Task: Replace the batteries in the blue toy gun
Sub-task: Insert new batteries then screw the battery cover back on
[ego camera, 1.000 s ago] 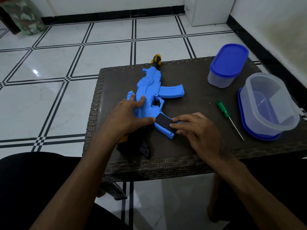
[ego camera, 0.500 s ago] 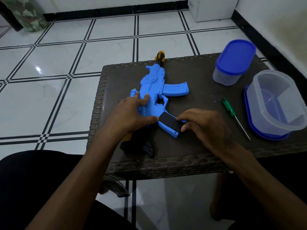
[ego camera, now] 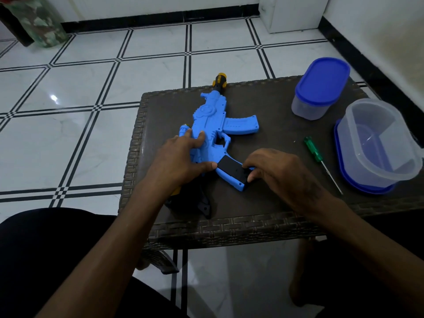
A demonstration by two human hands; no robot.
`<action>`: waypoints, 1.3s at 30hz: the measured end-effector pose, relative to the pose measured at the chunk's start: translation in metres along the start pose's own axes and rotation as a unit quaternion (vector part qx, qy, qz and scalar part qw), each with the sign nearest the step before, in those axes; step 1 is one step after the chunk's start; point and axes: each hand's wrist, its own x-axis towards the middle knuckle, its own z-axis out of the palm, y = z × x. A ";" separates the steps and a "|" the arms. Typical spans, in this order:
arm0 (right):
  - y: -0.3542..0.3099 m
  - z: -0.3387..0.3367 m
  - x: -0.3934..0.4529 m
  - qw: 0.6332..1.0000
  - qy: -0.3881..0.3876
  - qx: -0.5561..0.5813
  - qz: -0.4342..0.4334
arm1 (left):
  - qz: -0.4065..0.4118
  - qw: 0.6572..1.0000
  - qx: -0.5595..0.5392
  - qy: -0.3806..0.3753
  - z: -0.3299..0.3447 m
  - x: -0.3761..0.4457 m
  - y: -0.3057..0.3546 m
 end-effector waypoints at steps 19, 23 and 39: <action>-0.012 -0.003 -0.010 0.991 -0.081 0.090 0.049 | 0.017 0.999 -0.028 -0.010 0.004 0.006 -0.013; -0.013 -0.005 -0.005 0.988 -0.110 0.087 0.068 | 0.017 1.000 -0.021 -0.010 0.004 0.007 -0.013; -0.021 -0.008 -0.005 0.982 -0.159 -0.031 0.097 | 0.010 0.999 -0.044 -0.007 0.006 0.005 -0.011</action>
